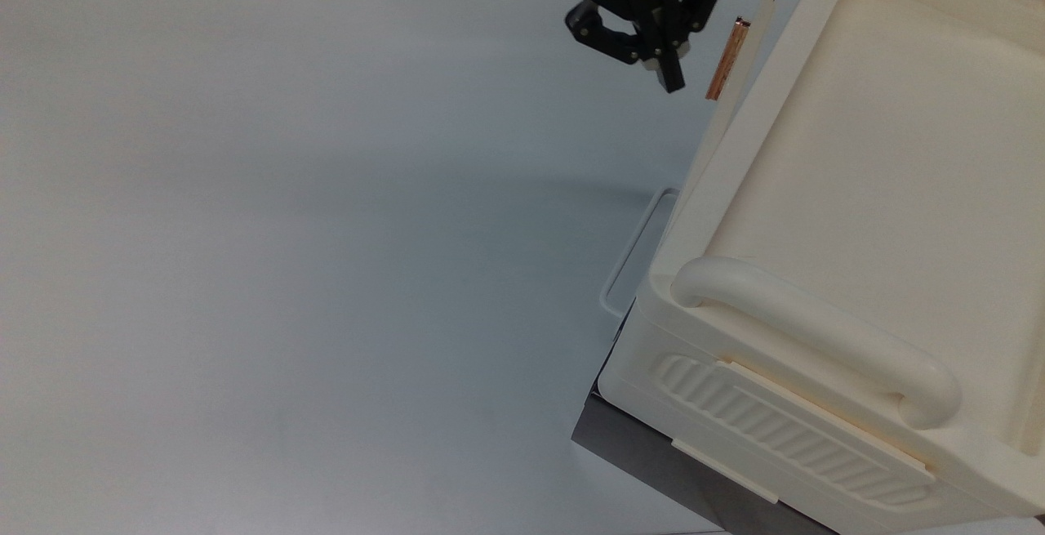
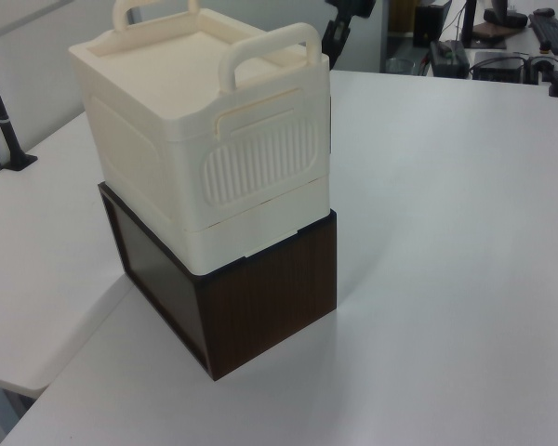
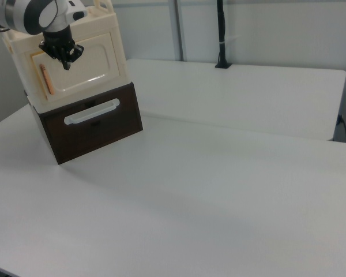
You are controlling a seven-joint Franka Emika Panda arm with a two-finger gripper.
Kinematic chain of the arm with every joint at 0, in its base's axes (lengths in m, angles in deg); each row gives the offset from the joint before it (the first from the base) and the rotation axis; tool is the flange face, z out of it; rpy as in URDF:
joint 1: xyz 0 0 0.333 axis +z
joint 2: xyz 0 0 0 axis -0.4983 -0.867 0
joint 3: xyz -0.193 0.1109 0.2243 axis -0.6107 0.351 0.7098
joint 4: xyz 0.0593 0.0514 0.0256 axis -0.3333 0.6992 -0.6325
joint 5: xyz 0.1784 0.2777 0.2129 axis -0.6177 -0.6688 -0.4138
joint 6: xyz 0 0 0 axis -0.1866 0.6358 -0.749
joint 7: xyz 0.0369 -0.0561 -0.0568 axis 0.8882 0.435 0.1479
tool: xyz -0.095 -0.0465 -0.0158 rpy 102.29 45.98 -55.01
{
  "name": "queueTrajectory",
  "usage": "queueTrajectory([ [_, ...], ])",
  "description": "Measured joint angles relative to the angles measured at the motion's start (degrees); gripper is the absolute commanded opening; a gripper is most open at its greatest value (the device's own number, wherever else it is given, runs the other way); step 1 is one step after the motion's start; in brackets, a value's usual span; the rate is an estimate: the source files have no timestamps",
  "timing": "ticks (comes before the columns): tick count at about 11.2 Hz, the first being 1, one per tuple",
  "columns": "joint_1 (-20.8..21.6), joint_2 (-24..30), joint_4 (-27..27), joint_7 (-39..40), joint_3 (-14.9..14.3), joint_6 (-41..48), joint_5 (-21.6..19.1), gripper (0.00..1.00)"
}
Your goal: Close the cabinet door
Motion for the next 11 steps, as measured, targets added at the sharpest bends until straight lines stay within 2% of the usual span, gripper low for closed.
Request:
queueTrajectory([
  [5, 3.28, -2.06, 0.04, 0.0, 0.05, -6.03, 0.0, 0.0],
  [11, 2.24, -2.15, 0.36, 0.0, -0.29, -6.07, 0.02, 0.0],
])
